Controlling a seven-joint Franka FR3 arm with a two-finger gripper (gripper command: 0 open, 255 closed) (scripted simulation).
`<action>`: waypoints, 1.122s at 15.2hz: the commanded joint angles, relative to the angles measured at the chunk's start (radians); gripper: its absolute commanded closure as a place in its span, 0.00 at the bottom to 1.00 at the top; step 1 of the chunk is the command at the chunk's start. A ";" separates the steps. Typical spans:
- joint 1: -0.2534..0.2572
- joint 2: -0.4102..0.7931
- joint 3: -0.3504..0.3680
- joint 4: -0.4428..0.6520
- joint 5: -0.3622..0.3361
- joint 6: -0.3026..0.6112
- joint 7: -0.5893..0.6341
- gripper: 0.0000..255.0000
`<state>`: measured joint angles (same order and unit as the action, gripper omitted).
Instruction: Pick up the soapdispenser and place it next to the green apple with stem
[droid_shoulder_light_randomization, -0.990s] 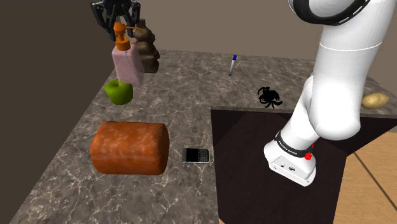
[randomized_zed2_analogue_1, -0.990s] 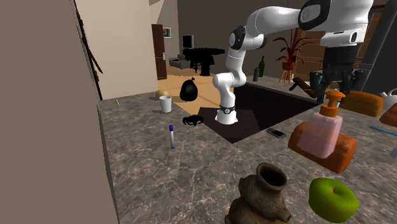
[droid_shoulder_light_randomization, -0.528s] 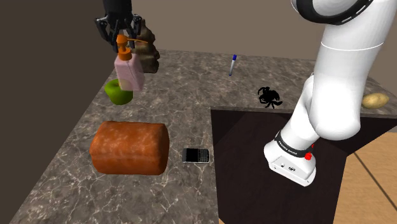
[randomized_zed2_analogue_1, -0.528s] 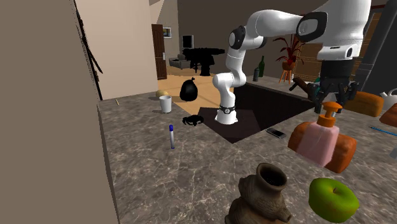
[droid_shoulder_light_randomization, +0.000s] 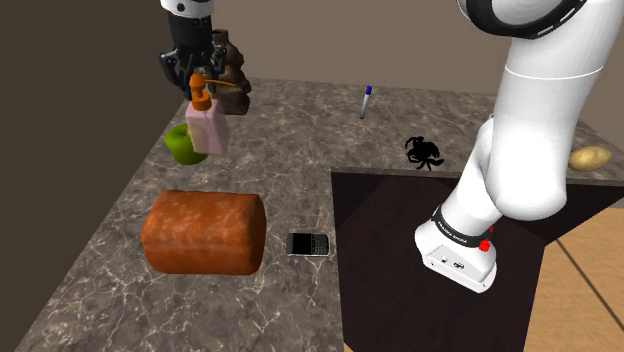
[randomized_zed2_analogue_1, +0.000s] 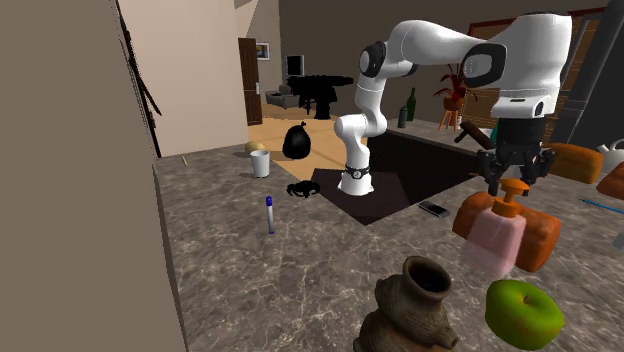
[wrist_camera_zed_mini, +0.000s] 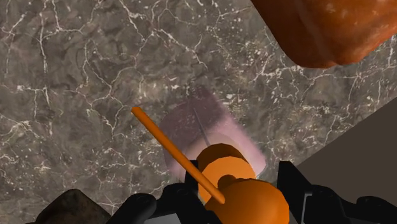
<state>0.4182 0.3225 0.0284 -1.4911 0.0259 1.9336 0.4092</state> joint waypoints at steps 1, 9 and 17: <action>0.000 0.001 0.000 -0.026 0.000 0.027 0.000 1.00; 0.000 0.017 0.000 -0.111 0.001 0.128 -0.003 1.00; 0.000 0.034 0.000 -0.157 0.001 0.191 -0.005 1.00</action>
<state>0.4186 0.3539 0.0293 -1.6456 0.0277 2.1218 0.4040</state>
